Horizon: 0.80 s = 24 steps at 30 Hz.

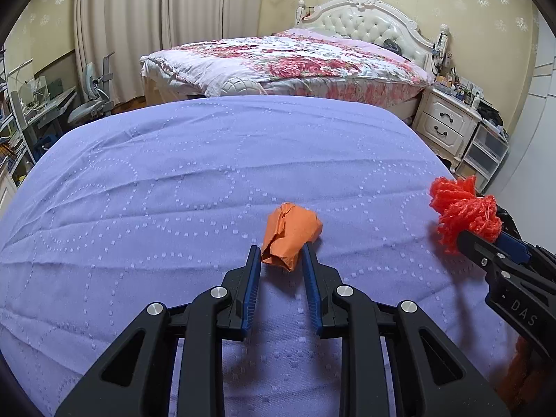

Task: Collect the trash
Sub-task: 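Carry the orange net and cloth over the black bin with both tools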

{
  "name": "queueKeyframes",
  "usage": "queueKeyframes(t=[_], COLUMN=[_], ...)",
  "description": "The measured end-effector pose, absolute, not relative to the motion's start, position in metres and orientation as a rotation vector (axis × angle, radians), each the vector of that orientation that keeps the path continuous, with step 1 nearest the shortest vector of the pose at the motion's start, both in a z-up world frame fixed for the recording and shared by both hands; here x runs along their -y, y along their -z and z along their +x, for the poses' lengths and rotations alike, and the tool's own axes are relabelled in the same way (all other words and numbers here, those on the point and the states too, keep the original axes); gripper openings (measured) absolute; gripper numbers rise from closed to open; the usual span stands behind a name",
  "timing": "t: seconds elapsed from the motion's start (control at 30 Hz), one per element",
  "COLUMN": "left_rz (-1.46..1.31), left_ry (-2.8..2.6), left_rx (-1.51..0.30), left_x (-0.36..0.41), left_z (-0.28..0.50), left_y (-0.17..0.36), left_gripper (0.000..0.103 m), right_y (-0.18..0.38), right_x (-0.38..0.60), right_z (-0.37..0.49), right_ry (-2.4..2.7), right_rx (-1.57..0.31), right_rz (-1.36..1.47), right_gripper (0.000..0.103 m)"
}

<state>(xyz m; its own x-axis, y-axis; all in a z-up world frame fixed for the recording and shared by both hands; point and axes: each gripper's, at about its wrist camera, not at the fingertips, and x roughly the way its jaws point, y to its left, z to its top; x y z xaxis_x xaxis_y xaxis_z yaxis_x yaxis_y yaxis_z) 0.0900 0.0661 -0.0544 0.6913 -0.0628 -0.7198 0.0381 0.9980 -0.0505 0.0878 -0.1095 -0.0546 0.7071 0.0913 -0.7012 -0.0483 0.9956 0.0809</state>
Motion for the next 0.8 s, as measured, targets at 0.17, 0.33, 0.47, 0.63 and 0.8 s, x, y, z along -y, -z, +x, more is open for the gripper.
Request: queueKeyframes(t=[0.17,0.33,0.47,0.63,0.8], left_rz=[-0.031,-0.026,-0.03,-0.023,-0.004], left_ry=[0.049,0.062,0.065,0.068,0.065], left_rx=[-0.804,-0.789,-0.806,-0.819,-0.83], left_x=[-0.067,-0.066,-0.068,-0.066,-0.061], left_z=[0.091,0.092,0.094,0.099,0.106], left_y=[0.054,0.051,0.055,0.057,0.057], left_gripper=[0.025,0.025,0.027,0.043,0.051], right_y=[0.057,0.056,0.057,0.059,0.06], right_x=[0.112,0.117,0.119,0.119,0.118], right_z=[0.086,0.087,0.087,0.088,0.088], right_ry=[-0.078,-0.074,-0.072,-0.075,-0.076], right_rx=[-0.785,-0.779,-0.78,-0.789,-0.789], right_rz=[0.068,0.078,0.086,0.087,0.085], right_gripper=[0.051,0.051,0.051,0.051,0.051])
